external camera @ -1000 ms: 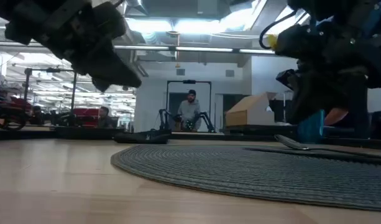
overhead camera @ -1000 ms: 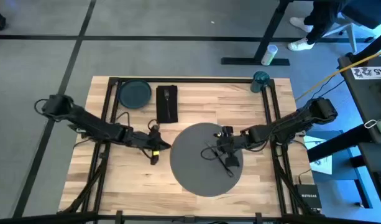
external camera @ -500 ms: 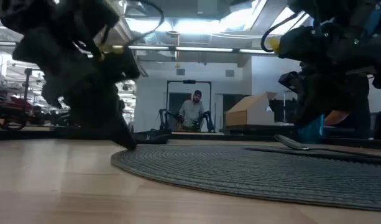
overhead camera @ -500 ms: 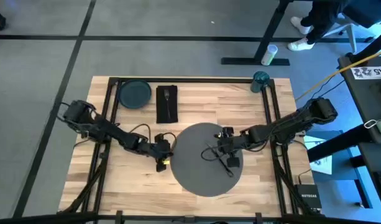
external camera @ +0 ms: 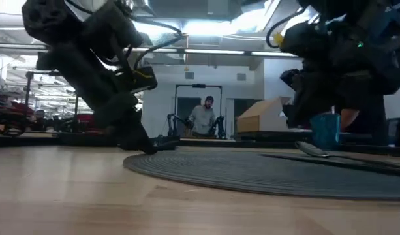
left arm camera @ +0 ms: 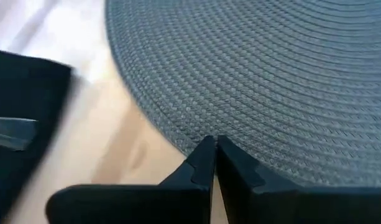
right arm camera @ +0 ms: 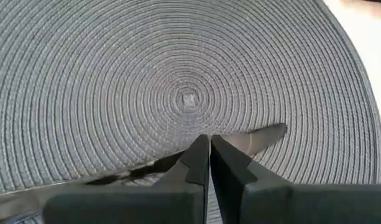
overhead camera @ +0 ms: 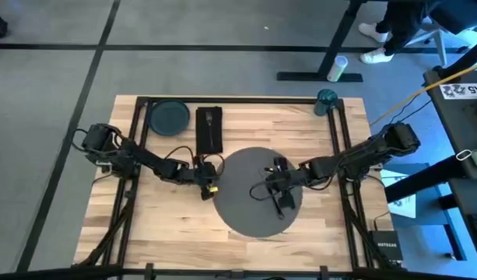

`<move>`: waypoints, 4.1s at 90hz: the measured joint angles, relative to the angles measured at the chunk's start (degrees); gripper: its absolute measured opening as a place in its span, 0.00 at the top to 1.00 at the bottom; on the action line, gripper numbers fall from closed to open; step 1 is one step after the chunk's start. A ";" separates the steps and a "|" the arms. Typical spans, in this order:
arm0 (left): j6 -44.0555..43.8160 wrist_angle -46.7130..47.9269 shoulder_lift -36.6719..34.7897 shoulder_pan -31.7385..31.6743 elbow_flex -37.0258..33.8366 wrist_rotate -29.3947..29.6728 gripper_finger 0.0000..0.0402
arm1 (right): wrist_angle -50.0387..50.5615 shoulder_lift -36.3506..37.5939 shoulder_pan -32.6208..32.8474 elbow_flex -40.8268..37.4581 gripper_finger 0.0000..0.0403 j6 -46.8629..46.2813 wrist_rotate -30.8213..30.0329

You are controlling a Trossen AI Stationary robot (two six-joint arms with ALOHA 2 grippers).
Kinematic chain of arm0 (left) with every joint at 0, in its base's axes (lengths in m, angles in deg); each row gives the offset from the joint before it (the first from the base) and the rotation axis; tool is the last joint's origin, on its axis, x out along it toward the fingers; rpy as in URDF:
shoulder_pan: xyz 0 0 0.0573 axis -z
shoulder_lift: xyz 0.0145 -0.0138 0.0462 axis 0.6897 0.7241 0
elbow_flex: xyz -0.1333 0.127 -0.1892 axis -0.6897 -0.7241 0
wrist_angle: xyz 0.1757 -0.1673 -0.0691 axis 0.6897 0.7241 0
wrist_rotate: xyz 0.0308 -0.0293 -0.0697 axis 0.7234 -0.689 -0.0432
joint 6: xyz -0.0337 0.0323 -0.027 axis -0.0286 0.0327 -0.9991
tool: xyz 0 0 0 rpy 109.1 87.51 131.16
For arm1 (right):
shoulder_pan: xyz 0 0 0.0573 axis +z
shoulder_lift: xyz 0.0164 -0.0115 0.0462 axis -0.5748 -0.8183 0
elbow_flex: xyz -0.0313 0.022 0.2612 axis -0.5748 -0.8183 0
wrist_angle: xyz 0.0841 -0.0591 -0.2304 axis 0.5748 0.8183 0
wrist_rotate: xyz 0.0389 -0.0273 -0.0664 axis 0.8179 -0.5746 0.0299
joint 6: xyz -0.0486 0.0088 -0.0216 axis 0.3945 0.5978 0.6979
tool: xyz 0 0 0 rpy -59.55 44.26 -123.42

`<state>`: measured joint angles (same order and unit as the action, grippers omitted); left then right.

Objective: Set table place
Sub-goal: Put the black table knife on the gray tablemat to the left of the black spoon

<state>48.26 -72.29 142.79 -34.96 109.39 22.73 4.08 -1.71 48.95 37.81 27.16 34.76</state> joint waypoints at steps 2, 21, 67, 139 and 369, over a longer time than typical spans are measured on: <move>0.36 0.11 0.00 -0.45 0.00 0.10 1.00 | -0.33 -0.26 -0.51 0.00 1.00 0.64 0.01; 3.60 0.55 0.02 -4.67 -0.02 0.12 1.00 | -6.60 -4.88 -5.66 -0.02 1.00 8.32 3.93; 7.21 0.87 0.11 -9.88 -0.11 -0.15 1.00 | -6.05 -14.70 -10.63 7.38 1.00 20.51 10.52; 7.85 2.01 0.11 -10.19 -0.15 -0.07 1.00 | 3.76 -16.16 -11.75 10.99 1.00 21.38 5.15; 4.37 20.55 1.81 6.14 10.69 -0.71 1.00 | 1.27 -16.96 -11.94 11.28 1.00 21.30 12.85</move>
<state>52.63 -51.75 144.60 -28.82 120.07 22.02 5.35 -18.67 37.01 49.09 48.46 47.61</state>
